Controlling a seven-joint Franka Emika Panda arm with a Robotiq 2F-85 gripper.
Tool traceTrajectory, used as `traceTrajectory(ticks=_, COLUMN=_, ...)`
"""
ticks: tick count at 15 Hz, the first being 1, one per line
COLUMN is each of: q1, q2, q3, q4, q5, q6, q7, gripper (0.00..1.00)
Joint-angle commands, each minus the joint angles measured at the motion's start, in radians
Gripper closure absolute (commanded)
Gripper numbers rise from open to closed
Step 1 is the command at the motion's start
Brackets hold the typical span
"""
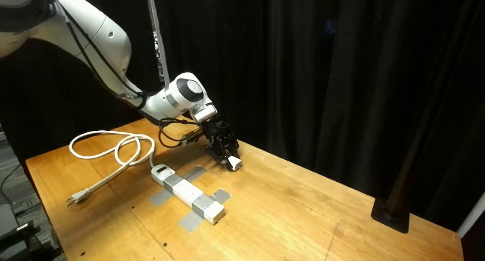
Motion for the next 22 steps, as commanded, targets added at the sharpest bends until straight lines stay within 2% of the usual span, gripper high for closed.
traceTrajectory(ticks=1, q1=-0.065, q2=-0.136, q3=0.093, q4=-0.078, q5=-0.019, q6=-0.001, q7=-0.111, gripper=0.76)
traceTrajectory(ticks=4, q1=-0.113, q2=-0.248, q3=0.142, q4=-0.152, q5=-0.007, q6=0.032, q7=-0.203, gripper=0.76)
traceTrajectory(ticks=6, q1=-0.173, q2=-0.337, q3=0.190, q4=-0.226, q5=0.026, q6=0.103, q7=-0.272, gripper=0.76)
traceTrajectory(ticks=9, q1=-0.273, q2=-0.454, q3=0.245, q4=-0.376, q5=0.102, q6=0.211, q7=-0.369, gripper=0.76)
traceTrajectory(ticks=12, q1=-0.378, q2=-0.532, q3=0.290, q4=-0.530, q5=0.233, q6=0.334, q7=-0.465, gripper=0.76)
traceTrajectory(ticks=17, q1=-0.551, q2=-0.679, q3=0.410, q4=-0.811, q5=0.556, q6=0.479, q7=-0.754, gripper=0.76)
traceTrajectory(ticks=21, q1=-0.677, q2=-0.759, q3=0.560, q4=-0.897, q5=0.908, q6=0.440, q7=-1.060, gripper=0.76)
traceTrajectory(ticks=22, q1=-0.671, q2=-0.777, q3=0.560, q4=-0.900, q5=0.991, q6=0.419, q7=-1.123, gripper=0.76)
